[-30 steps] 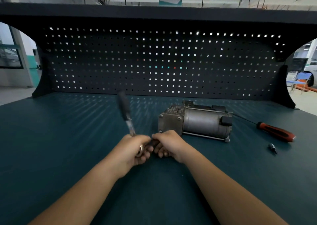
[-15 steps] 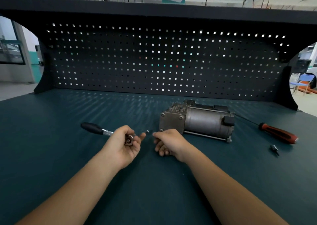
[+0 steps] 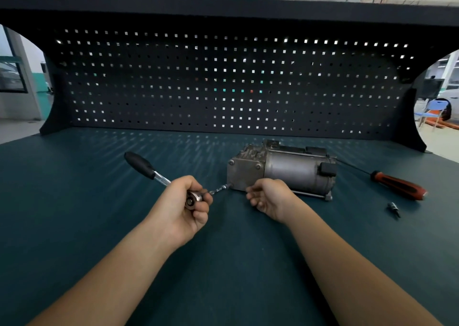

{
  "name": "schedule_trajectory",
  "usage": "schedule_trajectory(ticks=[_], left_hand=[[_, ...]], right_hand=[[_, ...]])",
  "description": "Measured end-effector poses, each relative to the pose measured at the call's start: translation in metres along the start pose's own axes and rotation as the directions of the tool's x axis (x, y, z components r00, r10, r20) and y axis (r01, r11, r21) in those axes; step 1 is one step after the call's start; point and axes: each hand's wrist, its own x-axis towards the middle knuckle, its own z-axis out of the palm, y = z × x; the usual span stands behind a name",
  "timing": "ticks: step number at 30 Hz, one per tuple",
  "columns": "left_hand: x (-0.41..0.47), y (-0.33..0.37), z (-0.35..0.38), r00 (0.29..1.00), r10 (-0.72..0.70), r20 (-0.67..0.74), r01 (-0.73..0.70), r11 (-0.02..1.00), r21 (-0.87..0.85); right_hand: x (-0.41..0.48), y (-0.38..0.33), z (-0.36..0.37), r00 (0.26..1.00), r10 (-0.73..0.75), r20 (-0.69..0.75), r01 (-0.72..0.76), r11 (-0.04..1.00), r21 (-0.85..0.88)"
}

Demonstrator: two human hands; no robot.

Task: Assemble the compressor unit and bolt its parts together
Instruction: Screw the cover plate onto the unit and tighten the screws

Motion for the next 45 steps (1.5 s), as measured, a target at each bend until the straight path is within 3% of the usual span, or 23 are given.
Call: schedule_trajectory(ticks=[24,45], left_hand=[[0.0071,-0.005,-0.0013,0.999,-0.006,-0.034,0.001,0.991,-0.134],[0.0016,-0.0073,0.0006,0.998,0.051,-0.032,-0.053,0.996,-0.078]], right_hand=[[0.0003,0.0008,-0.0014,1.0,-0.031,-0.002,0.031,1.0,0.004],[-0.0007,0.0002,0.0,0.999,-0.039,-0.009,0.039,0.999,-0.019]])
